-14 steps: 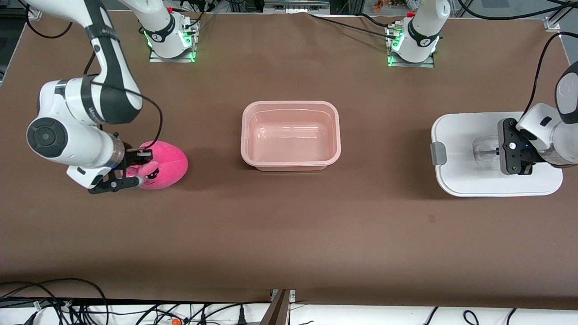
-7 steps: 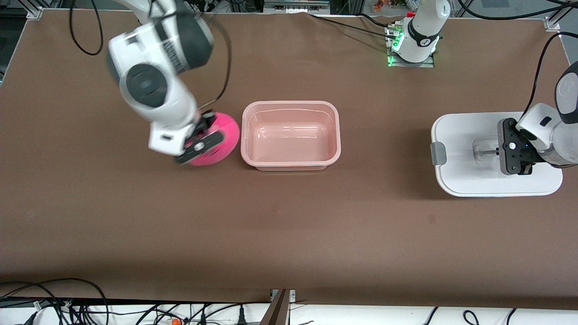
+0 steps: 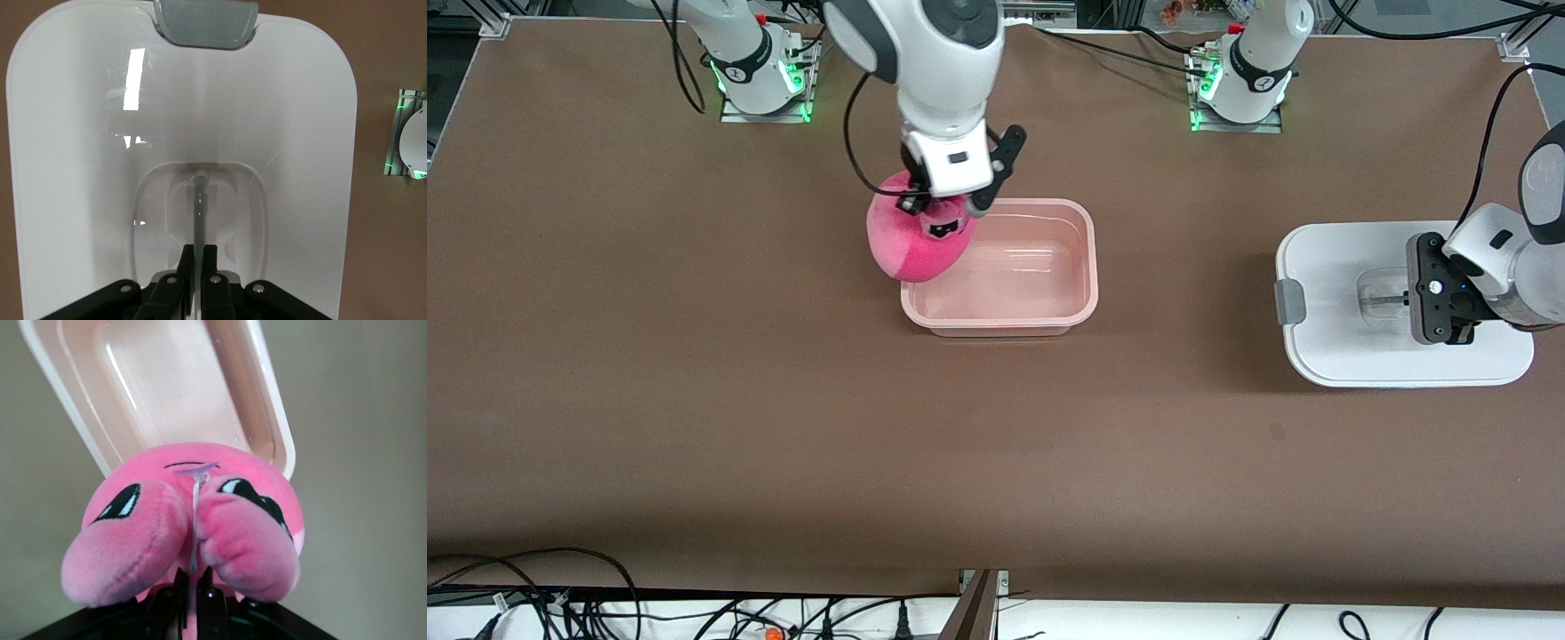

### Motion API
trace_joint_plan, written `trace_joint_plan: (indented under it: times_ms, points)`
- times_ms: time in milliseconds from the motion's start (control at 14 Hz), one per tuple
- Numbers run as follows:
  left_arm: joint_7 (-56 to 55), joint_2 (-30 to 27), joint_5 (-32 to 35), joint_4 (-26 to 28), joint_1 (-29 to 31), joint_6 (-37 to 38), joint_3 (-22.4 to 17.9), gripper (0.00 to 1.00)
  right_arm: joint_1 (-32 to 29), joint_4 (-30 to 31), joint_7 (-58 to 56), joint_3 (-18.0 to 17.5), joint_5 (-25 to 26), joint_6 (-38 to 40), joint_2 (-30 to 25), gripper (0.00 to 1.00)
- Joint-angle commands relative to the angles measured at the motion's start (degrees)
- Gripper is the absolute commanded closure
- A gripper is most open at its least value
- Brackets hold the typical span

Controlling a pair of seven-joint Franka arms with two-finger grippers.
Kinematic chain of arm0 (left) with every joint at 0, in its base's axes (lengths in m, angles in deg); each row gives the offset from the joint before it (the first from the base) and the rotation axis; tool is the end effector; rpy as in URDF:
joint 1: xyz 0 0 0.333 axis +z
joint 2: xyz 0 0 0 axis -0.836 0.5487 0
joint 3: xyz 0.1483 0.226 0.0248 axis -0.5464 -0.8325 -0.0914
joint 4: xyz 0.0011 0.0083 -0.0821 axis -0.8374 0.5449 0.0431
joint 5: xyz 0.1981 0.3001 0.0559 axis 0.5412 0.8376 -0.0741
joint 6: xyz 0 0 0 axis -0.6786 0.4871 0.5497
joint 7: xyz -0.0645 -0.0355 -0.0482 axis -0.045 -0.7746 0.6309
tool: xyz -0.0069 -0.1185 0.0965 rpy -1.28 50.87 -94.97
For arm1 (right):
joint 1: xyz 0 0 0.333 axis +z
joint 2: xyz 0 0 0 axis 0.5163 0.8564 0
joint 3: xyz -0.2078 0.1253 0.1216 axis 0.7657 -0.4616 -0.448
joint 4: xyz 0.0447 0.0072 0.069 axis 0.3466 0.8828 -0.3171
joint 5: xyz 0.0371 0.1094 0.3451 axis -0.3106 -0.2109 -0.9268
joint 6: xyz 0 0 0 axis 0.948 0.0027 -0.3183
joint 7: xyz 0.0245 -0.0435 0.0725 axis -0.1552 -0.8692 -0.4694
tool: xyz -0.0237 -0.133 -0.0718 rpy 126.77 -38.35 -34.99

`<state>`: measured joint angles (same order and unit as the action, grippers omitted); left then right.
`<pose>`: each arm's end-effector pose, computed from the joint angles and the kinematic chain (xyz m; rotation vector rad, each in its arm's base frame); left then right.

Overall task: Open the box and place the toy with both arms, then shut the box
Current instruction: 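Carry the pink toy into the open box with the right gripper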

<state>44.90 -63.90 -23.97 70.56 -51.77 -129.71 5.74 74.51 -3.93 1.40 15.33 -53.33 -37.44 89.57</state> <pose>0.5815 0.0403 0.4015 2.1652 -2.0775 -0.3896 0.4336 0.4355 0.4192 2.3898 1.7216 -0.2156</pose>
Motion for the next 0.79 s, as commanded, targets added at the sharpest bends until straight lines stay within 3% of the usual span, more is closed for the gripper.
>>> trace_joint_plan:
  times_ms: [0, 714]
  points:
    - [1.6, -0.1, 1.3, -0.5, 0.4, 0.6, 0.6, 1.0, 1.0, -5.6, -7.5, 0.6, 1.6, 1.3, 4.7, 1.0]
    - [1.6, 0.0, 1.2, -0.5, 0.5, 0.6, 0.6, 1.0, 4.7, -5.3, -7.2, 0.8, 5.1, -3.0, 13.8, 1.0]
